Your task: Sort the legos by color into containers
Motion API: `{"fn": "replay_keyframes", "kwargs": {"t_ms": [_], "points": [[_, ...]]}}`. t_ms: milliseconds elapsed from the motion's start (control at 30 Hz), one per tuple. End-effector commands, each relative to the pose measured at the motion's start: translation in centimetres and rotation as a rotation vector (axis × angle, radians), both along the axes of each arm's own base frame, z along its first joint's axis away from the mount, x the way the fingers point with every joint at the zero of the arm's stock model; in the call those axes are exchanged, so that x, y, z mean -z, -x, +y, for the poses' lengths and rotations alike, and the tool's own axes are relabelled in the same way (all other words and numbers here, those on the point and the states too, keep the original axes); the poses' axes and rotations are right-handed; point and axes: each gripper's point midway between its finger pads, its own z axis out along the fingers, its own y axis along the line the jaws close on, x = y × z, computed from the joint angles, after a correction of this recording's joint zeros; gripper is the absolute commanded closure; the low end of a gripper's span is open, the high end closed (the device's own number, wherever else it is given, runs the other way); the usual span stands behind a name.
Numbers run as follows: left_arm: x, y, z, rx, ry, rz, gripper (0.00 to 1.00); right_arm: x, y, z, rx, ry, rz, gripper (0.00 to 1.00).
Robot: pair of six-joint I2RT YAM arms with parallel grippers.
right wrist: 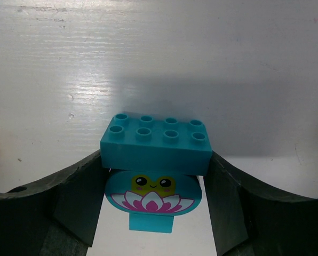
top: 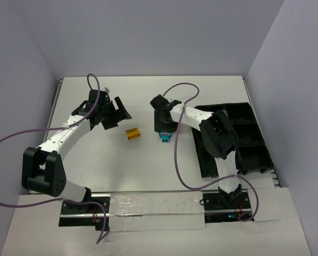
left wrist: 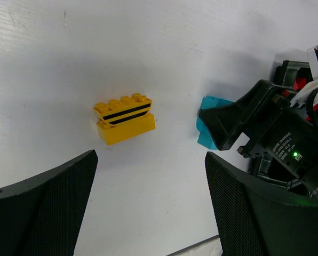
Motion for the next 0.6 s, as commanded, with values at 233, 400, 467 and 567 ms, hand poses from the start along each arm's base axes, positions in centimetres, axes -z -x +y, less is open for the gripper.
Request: {"fn": "replay_keyframes", "kwargs": {"t_ms": [233,400,467,567], "points": [[-2.0,3.7,-5.8,0.276,0.152,-0.112,0.13,-5.6,-2.0,2.9,0.009,-0.165,-0.091,0.54],[-1.7,5.4,-9.1,0.345,0.213,-0.121,0.14,-8.4,-2.2,4.1,0.041,-0.266,-0.125,0.53],[-1.3,6.0,-10.5,0.371,0.230,-0.114,0.14,-9.4,-2.1,4.4,0.044,-0.293,-0.136,0.53],[-0.6,6.1,-11.5,0.380,0.241,-0.101,0.13,-10.5,-1.9,4.6,0.043,-0.324,-0.146,0.53]]}}
